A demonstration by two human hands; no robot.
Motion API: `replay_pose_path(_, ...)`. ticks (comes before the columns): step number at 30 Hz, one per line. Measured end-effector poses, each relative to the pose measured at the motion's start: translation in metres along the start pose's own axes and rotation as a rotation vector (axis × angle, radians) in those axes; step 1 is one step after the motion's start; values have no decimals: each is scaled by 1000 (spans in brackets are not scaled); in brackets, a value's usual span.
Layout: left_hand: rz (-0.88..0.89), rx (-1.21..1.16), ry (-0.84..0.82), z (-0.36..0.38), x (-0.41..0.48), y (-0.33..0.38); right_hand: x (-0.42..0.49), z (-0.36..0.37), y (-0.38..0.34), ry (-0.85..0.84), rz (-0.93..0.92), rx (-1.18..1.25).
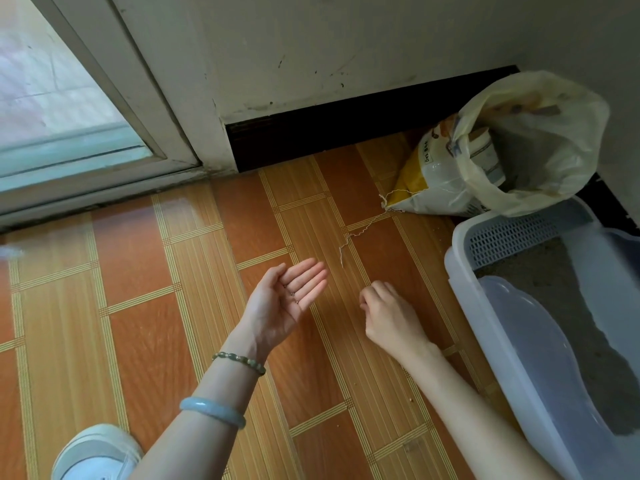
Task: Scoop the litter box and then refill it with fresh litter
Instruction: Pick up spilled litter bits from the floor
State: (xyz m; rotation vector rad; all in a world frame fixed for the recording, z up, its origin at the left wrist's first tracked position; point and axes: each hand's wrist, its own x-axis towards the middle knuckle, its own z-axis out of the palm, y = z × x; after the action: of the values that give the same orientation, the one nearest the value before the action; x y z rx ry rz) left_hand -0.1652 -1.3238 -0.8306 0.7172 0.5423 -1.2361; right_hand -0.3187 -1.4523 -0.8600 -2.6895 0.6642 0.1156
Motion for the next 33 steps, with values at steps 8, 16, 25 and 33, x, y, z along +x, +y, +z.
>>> replay_pose_path(8, -46, 85, 53, 0, 0, -12, 5, -35, -60, 69, -112, 408)
replay_pose_path(16, -71, 104, -31, 8, -5, -15, 8, -45, -73, 94, -223, 392)
replay_pose_path(25, 20, -45, -8, -2, -4, 1, 4, -34, -38, 277, -4, 367)
replay_pose_path(33, 60, -83, 21, -13, -2, 11, 9, 4, -35, -20, 26, 304)
